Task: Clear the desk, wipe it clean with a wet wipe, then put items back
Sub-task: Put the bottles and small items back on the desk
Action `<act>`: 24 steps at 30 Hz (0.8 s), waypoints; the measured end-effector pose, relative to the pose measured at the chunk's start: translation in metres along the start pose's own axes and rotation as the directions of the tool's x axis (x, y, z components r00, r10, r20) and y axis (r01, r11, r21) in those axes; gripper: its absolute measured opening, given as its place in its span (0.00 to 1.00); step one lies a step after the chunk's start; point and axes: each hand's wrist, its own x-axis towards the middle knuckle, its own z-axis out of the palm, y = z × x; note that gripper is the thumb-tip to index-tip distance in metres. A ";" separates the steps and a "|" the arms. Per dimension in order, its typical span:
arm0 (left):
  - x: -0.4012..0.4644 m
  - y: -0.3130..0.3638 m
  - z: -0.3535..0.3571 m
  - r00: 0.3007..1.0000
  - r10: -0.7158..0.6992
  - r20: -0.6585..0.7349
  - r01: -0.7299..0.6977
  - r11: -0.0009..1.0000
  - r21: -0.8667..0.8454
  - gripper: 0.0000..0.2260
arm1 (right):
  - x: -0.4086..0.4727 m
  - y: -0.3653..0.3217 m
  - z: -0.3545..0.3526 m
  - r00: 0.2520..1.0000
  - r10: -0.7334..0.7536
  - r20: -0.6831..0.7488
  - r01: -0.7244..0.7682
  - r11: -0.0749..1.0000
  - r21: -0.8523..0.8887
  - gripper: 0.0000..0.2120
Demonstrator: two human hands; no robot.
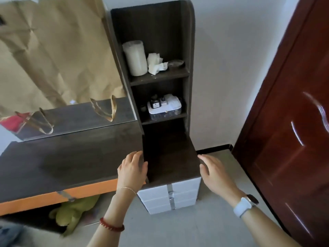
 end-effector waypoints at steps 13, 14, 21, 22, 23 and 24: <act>0.213 0.051 0.060 0.998 0.055 -0.013 -0.056 0.995 -0.080 0.19 | 0.244 0.016 0.026 0.998 -0.043 0.038 0.042 0.999 0.031 0.19; 0.233 0.058 0.067 0.996 0.084 -0.025 -0.085 0.995 -0.049 0.20 | 0.265 0.018 0.029 0.998 -0.058 0.027 0.058 0.998 0.019 0.19; 0.311 0.082 0.095 0.986 0.157 0.059 -0.168 0.944 0.285 0.26 | 0.338 0.012 0.058 0.998 0.018 0.058 -0.006 0.979 -0.203 0.30; 0.317 0.082 0.099 0.983 0.156 0.093 -0.178 0.928 0.328 0.26 | 0.341 0.012 0.062 0.998 0.032 0.051 -0.020 0.974 -0.225 0.31; 0.322 0.081 0.102 0.980 0.148 0.132 -0.186 0.914 0.361 0.26 | 0.343 0.012 0.065 0.998 0.047 0.049 -0.034 0.972 -0.234 0.32; 0.326 0.079 0.105 0.976 0.136 0.168 -0.191 0.905 0.380 0.27 | 0.344 0.014 0.068 0.998 0.056 0.036 -0.046 0.972 -0.231 0.31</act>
